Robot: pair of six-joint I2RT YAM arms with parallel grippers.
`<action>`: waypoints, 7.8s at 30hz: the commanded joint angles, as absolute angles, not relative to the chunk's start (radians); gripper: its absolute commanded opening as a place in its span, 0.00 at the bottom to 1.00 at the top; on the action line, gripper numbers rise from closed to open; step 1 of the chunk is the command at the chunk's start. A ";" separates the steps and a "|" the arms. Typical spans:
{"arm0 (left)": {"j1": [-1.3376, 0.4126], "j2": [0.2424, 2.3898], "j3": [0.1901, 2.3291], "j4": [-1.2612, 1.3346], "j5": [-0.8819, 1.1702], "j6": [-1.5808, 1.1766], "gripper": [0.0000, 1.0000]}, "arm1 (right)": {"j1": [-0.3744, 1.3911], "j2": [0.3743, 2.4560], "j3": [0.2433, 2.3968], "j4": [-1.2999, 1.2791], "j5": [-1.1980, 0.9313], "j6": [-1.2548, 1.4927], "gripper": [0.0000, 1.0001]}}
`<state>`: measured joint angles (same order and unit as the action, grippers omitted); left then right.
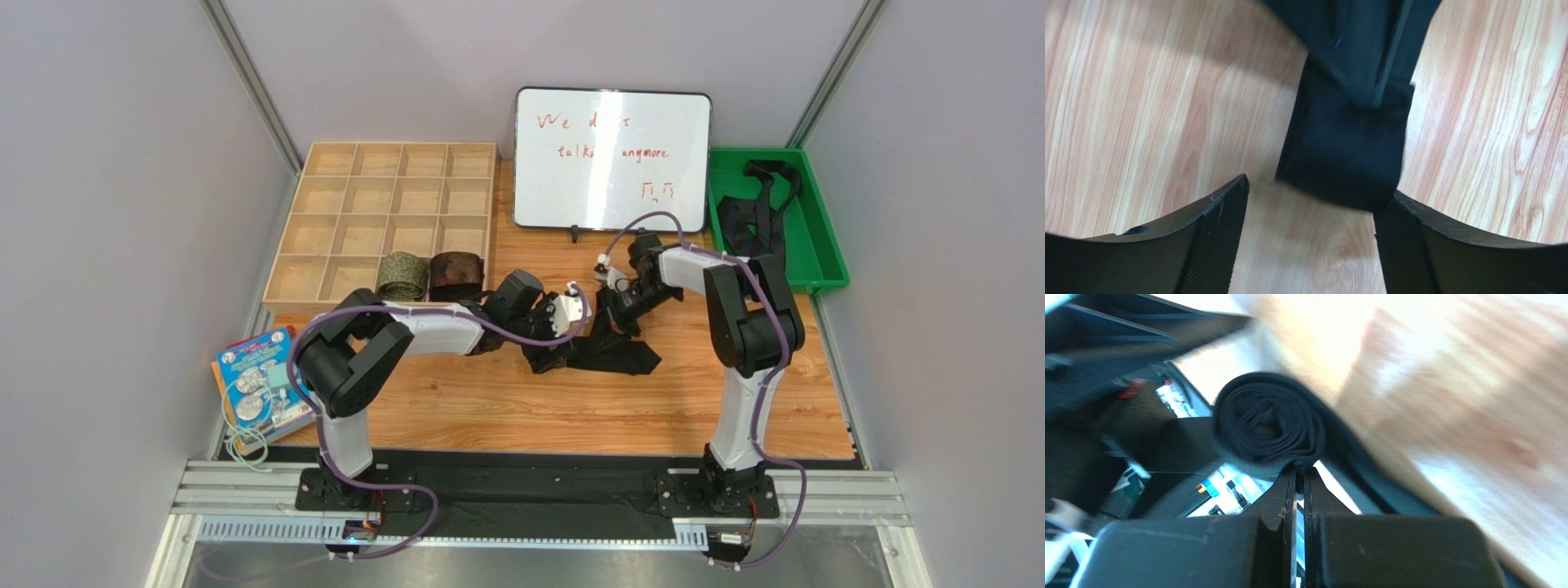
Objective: Roll the ties
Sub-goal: Roll the tie at the center of the board.
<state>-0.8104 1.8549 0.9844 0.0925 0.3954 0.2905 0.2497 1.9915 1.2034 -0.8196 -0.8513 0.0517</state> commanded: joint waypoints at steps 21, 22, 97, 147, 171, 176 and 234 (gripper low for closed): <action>-0.799 1.799 0.833 0.520 0.555 0.383 0.98 | 0.333 2.147 1.336 -0.903 -0.400 -0.057 0.00; -0.804 1.799 0.827 0.520 0.566 0.403 0.95 | 0.337 2.154 1.341 -0.907 -0.405 -0.070 0.00; -0.950 1.987 0.930 0.029 0.325 0.248 0.29 | 0.293 1.947 1.203 -0.767 -0.891 0.044 0.40; -0.933 1.885 0.904 0.132 0.339 0.218 0.28 | 0.227 1.979 1.230 -0.837 -0.531 0.005 0.00; -0.917 1.917 0.859 0.179 0.360 0.169 0.35 | 0.264 1.947 1.137 -0.707 -0.988 0.121 0.55; -0.913 1.922 0.862 0.190 0.374 0.173 0.37 | 0.288 1.997 1.134 -0.598 -0.979 0.179 0.49; -0.903 1.933 0.854 0.427 0.399 0.185 0.41 | 0.367 2.086 1.258 -0.761 -0.732 -0.021 0.00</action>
